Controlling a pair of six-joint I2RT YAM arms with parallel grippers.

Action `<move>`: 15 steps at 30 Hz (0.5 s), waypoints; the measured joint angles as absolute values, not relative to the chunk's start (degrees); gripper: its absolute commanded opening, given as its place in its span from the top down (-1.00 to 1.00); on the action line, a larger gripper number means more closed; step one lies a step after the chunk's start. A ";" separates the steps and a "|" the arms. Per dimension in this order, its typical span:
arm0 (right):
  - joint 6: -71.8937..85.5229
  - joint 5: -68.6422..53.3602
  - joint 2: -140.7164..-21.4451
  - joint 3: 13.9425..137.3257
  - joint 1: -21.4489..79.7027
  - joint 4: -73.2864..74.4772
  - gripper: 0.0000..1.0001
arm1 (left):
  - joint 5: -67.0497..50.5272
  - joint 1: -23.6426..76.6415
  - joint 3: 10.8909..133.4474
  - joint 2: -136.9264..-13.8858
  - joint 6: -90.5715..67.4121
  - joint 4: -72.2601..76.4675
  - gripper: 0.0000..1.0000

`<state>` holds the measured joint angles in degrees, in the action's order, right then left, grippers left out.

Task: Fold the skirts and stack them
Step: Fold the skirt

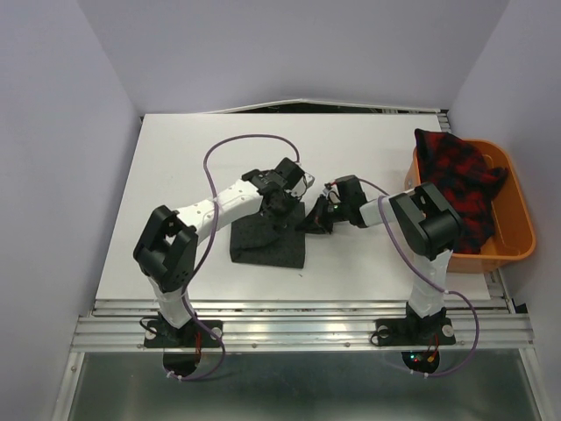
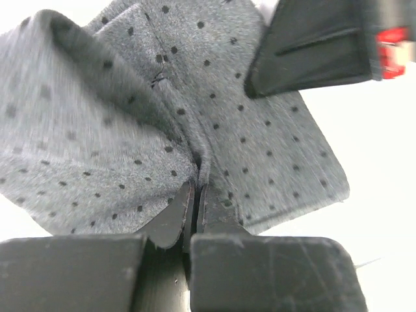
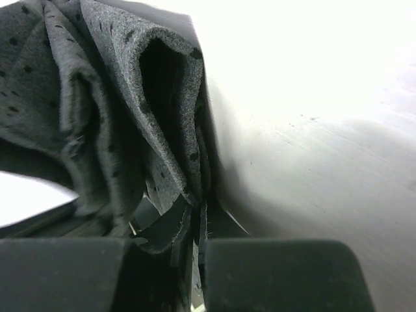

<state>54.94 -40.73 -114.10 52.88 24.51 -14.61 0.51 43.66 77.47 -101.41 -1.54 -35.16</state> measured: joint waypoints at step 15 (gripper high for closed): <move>57.49 -39.31 -114.52 53.10 25.87 -16.23 0.99 | -4.67 44.29 82.85 -98.85 -1.10 -39.59 1.00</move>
<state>57.49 -39.31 -114.52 53.10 25.87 -16.23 -4.67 44.29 82.85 -98.85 -1.10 -39.59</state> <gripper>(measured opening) 0.048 0.048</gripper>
